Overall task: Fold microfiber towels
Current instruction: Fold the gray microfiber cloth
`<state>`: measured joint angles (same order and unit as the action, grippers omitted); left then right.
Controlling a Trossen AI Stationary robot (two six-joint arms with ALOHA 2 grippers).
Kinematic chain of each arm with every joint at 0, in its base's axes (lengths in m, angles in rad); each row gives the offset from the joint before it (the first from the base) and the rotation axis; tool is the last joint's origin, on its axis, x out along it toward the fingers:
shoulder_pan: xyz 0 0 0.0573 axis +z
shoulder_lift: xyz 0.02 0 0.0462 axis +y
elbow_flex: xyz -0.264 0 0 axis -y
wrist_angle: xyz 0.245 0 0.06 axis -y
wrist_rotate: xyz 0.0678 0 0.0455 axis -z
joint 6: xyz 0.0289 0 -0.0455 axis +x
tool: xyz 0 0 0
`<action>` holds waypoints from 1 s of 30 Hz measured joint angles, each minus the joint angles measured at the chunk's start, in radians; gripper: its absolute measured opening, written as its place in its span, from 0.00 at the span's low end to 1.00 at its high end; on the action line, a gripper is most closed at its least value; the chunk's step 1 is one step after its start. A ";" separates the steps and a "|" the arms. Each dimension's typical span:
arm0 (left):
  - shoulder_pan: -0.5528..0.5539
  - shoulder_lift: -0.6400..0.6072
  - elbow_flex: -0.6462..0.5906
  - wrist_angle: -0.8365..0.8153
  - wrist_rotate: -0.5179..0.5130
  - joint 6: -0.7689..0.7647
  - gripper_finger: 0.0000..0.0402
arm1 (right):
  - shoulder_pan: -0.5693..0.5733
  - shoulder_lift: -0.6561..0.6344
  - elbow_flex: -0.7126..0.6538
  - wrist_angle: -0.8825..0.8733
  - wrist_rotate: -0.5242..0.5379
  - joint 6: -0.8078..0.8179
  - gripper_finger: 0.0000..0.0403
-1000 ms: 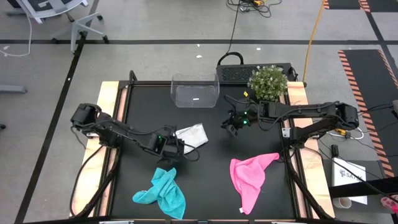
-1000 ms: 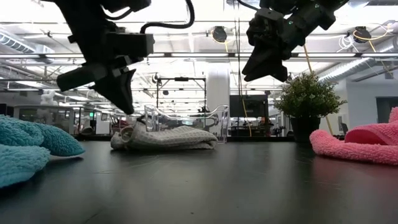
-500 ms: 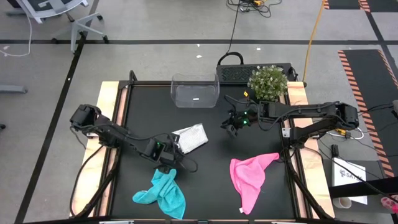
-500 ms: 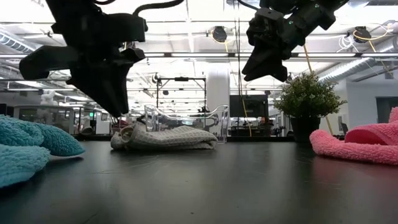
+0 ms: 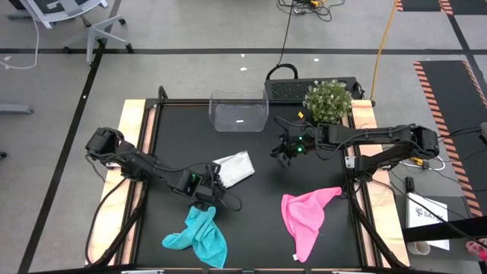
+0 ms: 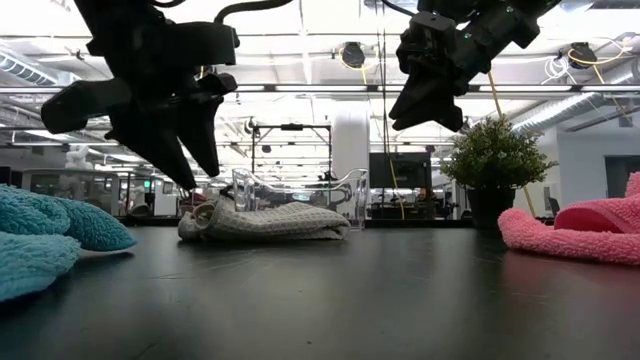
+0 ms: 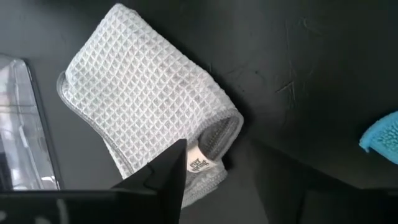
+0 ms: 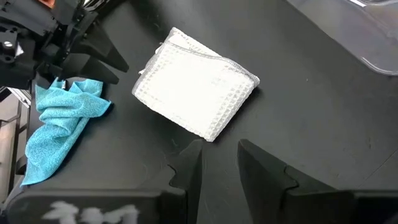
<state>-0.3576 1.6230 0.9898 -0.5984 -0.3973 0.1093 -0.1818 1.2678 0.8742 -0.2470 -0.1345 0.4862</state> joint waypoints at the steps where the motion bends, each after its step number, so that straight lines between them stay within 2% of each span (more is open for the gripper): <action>1: 0.000 0.000 -0.012 0.014 -0.007 0.012 0.44 | 0.000 0.000 0.000 0.000 0.000 0.000 0.24; 8: 0.005 0.000 -0.053 0.088 -0.103 0.099 0.44 | 0.000 0.000 0.000 0.000 -0.001 0.009 0.24; 18: 0.032 0.000 -0.087 0.163 -0.087 0.118 0.44 | 0.000 0.000 0.000 0.000 -0.001 0.025 0.24; 22: 0.032 0.000 -0.117 0.201 -0.048 0.115 0.44 | 0.000 0.000 0.000 0.000 0.000 0.026 0.24; 30: 0.055 0.000 -0.129 0.242 -0.078 0.096 0.44 | 0.000 0.000 0.001 0.000 0.000 0.027 0.24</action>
<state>-0.3024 1.6230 0.8604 -0.3563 -0.4749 0.2051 -0.1818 1.2682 0.8749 -0.2470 -0.1349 0.5133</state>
